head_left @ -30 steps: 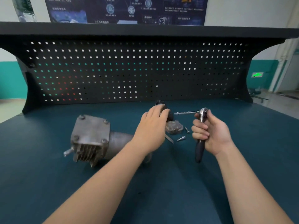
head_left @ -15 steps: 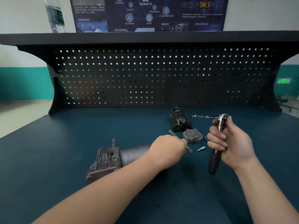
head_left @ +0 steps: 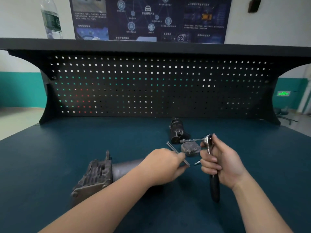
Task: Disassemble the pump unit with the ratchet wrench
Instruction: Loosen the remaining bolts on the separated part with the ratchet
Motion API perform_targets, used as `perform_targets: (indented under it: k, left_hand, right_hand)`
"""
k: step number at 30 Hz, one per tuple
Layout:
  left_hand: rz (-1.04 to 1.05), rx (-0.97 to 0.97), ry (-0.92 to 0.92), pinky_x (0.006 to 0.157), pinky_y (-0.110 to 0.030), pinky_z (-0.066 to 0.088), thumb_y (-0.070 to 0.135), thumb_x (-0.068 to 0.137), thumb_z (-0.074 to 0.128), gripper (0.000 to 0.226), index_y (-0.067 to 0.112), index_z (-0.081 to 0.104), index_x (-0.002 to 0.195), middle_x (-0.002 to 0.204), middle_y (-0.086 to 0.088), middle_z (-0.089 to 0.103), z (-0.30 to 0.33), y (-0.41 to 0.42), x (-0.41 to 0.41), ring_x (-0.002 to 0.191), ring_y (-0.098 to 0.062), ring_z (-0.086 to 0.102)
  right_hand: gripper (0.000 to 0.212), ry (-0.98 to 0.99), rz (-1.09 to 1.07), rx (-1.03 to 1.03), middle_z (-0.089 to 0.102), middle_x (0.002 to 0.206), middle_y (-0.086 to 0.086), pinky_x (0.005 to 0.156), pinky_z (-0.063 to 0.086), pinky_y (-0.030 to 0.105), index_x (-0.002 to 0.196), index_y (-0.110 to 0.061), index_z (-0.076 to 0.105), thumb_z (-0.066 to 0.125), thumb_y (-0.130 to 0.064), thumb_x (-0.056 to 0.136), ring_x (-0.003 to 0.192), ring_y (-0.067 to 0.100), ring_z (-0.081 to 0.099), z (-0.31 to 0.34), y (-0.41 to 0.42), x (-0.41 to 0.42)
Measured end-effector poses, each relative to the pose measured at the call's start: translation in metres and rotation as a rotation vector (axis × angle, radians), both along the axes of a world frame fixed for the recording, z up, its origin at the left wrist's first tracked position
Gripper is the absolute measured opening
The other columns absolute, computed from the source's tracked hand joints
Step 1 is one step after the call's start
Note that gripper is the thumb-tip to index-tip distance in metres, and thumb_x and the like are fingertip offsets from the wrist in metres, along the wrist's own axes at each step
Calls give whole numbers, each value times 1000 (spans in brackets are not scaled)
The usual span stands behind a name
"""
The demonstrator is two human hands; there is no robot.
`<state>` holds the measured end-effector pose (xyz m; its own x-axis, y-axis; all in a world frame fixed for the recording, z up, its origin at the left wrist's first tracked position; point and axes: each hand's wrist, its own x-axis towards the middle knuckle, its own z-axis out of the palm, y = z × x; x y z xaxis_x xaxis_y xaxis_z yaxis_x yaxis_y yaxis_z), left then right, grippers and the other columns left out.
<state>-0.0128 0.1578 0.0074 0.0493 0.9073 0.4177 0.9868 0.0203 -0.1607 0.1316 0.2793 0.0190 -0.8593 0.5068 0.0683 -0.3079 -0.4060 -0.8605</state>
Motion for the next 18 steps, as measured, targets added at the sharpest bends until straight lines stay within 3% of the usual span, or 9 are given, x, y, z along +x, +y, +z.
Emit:
perform_targets:
  k: [2,4,6,8,9,11,13,18]
  left_hand:
    - [40,118,-122,66,-37,39,40,97,44,27,13,44,102,97,-8,59,1,-1,3,92,-29,54]
    - [82,170,-186,84,-36,43,34,95,51,36,12,43,123,119,-7,50,0,3,4,108,-25,47]
    - [100,136,-185,103,-36,36,33,94,54,58,13,30,143,143,-5,37,3,11,5,129,-24,36]
    - [107,129,-181,108,-34,32,35,95,53,65,17,22,149,152,-2,31,9,19,9,138,-21,29]
    - [114,145,-173,104,-33,35,33,95,52,60,18,27,147,149,-1,37,12,23,12,136,-21,34]
    - [141,210,-113,79,-35,43,21,94,52,37,18,45,130,124,-2,58,20,29,18,110,-26,55]
    - [180,206,-54,59,-35,36,6,89,50,20,14,49,108,98,-4,62,31,34,24,86,-31,59]
    - [302,-14,-109,64,-36,37,-5,86,41,29,7,52,110,102,-17,62,44,57,14,88,-37,59]
  right_hand:
    - [49,-38,41,35,26,46,-4,31,21,15,68,-11,67,41,-47,89,30,4,19,0,2,4]
    - [50,-47,67,72,27,46,-4,31,22,14,68,-13,70,41,-46,91,30,3,20,0,3,8]
    - [48,-20,97,68,28,45,-5,32,23,14,72,-12,70,42,-45,92,30,3,20,1,5,11]
    - [46,11,140,27,29,45,-5,31,24,14,76,-9,69,43,-45,91,30,3,21,2,5,13]
    - [45,31,163,3,29,45,-5,31,24,13,78,-8,68,44,-44,91,30,3,22,3,5,15]
    - [41,79,192,-36,30,45,-4,31,24,13,79,-7,66,45,-40,89,31,3,20,4,6,17]
    - [39,111,165,-56,29,44,-5,30,23,13,76,-7,64,44,-38,88,33,5,14,5,6,17]
    - [37,203,38,-129,22,42,-6,27,18,15,71,-6,58,44,-36,90,35,6,7,6,10,18]
